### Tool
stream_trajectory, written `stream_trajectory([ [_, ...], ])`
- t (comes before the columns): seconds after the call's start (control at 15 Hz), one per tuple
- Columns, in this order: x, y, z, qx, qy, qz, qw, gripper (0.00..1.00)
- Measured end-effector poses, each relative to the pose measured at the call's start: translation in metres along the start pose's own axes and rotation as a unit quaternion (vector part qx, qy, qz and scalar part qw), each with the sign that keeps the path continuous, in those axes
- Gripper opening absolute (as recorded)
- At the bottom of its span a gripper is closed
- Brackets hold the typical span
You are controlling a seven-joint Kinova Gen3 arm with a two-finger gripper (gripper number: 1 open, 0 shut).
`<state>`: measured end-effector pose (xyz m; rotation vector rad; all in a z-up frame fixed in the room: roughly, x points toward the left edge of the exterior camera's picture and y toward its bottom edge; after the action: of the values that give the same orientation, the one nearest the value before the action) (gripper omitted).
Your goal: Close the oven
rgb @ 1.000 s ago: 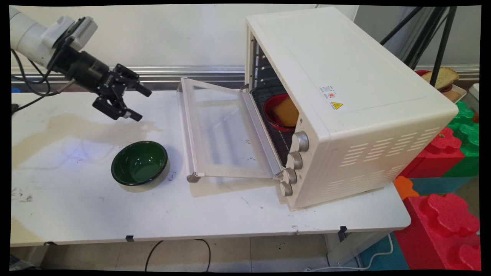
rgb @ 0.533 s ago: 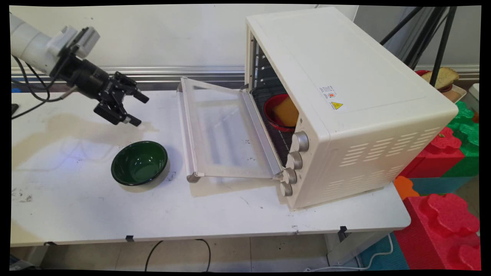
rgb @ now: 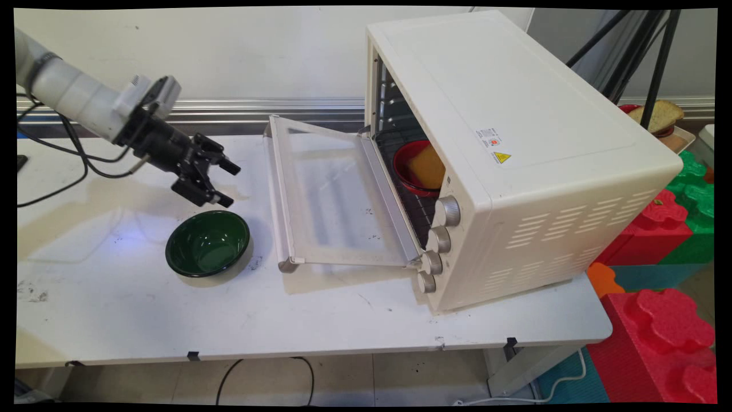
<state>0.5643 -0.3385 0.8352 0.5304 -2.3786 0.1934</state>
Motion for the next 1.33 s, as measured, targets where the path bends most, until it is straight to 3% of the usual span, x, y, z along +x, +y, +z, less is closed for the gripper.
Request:
stream_trajectory([
  [0.33,-0.004,0.001,0.034,0.005,0.005,-0.014,0.9999,1.00],
  [0.4,-0.004,0.001,0.039,0.005,0.006,-0.016,0.9998,0.00],
  [1.0,-0.002,0.001,0.068,0.014,0.028,-0.025,0.9992,0.00],
  [1.33,0.001,0.002,0.072,0.018,0.054,-0.022,0.9982,0.00],
])
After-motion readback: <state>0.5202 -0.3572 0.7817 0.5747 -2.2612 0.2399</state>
